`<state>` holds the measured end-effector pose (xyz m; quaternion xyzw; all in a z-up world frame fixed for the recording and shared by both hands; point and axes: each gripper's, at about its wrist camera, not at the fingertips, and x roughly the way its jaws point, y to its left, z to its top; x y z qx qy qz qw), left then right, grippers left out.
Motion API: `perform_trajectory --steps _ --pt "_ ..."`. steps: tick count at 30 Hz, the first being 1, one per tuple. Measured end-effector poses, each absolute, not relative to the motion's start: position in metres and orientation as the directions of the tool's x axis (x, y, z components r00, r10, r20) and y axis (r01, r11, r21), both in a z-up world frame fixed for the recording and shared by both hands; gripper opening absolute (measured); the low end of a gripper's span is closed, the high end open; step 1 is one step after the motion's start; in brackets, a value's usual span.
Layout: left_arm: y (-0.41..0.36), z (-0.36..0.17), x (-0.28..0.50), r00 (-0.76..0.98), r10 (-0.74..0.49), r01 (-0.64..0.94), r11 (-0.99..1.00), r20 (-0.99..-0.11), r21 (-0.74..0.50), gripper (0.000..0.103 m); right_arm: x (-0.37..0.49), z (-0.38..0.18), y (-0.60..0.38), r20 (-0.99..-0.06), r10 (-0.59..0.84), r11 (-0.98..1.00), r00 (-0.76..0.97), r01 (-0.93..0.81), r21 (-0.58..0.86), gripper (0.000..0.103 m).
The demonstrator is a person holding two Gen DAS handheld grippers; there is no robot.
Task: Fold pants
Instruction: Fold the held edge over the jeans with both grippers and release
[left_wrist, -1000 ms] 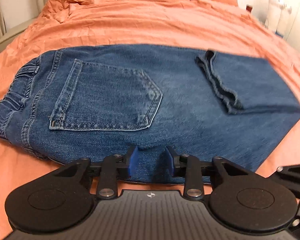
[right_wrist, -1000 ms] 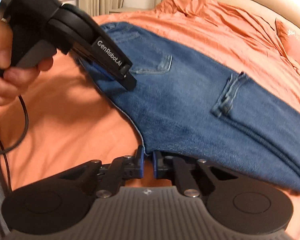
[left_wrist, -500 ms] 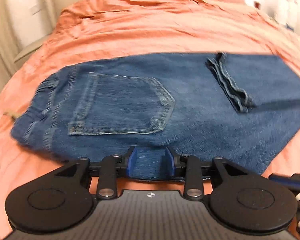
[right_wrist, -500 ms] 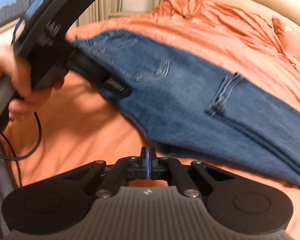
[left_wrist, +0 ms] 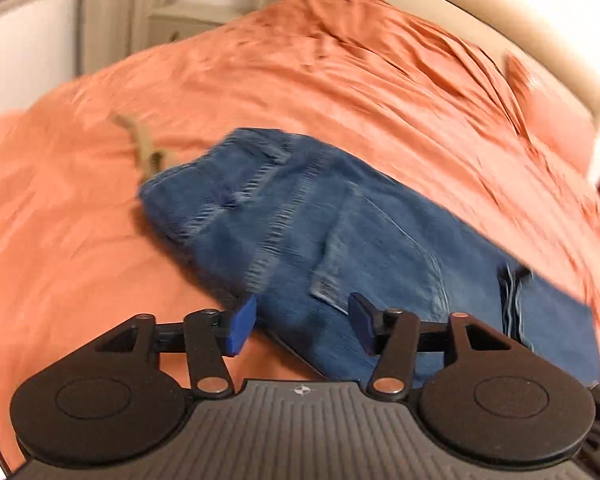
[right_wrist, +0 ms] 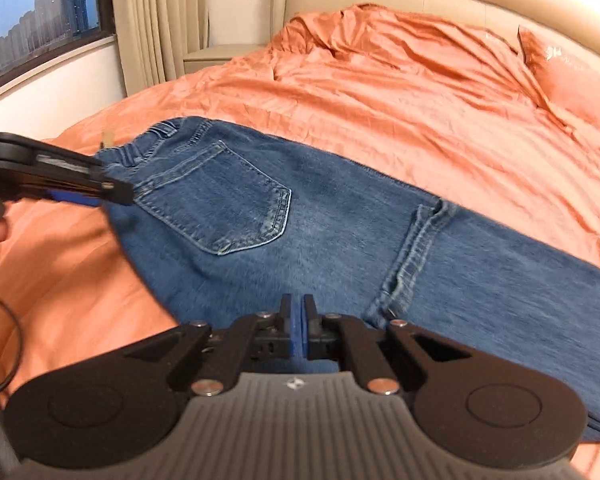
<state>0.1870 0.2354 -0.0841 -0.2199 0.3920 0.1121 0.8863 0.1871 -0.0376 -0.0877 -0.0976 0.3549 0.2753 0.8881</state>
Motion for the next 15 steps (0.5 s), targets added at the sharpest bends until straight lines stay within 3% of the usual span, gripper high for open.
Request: perform_trajectory --steps 3,8,15 --pt "0.262 -0.087 0.181 0.685 0.015 -0.431 0.815 -0.729 -0.388 0.074 0.204 -0.100 -0.028 -0.695 0.415 0.831 0.587 -0.556 0.027 0.000" --pt "0.300 -0.102 0.173 0.679 0.035 -0.548 0.688 -0.733 -0.475 0.076 0.226 -0.124 -0.015 -0.736 0.394 0.832 0.551 -0.555 0.030 0.000" --pt "0.332 -0.135 0.177 0.683 -0.054 -0.604 0.520 -0.729 -0.604 0.081 0.246 -0.142 -0.010 -0.794 0.336 0.840 0.507 -0.542 0.009 0.000"
